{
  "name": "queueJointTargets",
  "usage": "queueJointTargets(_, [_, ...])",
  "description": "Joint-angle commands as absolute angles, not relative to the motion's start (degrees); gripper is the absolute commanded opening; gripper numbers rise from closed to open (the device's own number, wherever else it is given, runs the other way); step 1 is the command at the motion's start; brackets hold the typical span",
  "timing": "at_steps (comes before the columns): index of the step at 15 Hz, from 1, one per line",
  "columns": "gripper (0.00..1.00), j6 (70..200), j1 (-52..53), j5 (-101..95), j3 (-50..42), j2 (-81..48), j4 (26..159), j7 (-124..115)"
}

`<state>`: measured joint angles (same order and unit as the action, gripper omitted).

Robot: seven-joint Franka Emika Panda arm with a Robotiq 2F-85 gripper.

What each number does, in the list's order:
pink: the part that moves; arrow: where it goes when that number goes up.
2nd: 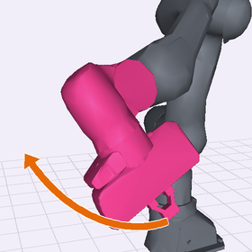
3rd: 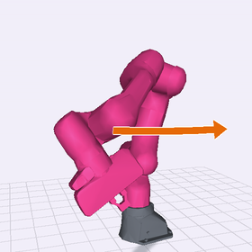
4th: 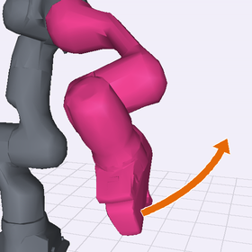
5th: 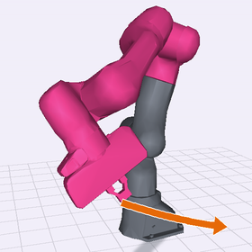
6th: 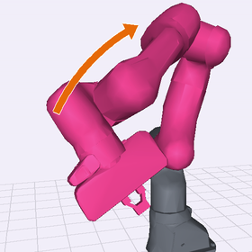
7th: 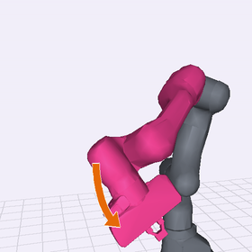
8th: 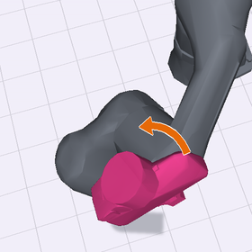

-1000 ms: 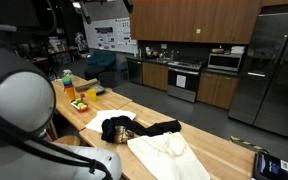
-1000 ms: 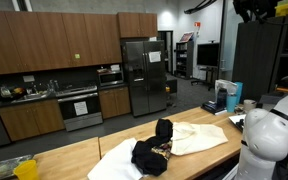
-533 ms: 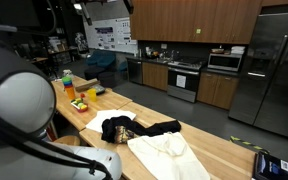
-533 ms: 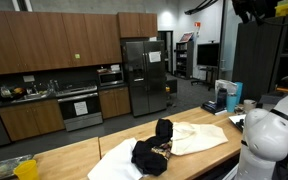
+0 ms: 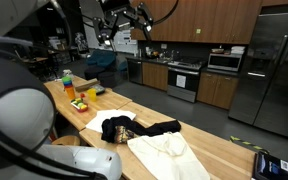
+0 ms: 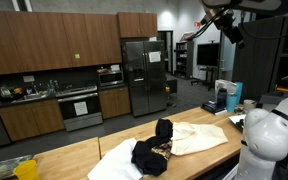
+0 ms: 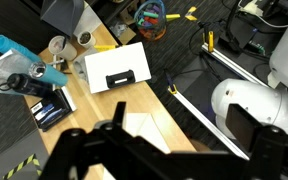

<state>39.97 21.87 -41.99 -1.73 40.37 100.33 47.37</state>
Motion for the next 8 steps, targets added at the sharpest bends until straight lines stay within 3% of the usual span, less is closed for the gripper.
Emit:
queueJointTargets(1, [1.00, 43.99, 22.14, -40.75, -3.85, 43.09, 110.80, 43.20])
queueJointTargets(8, [1.00, 48.80, 20.40, -41.13, -4.84, 43.77, 123.88, 34.67])
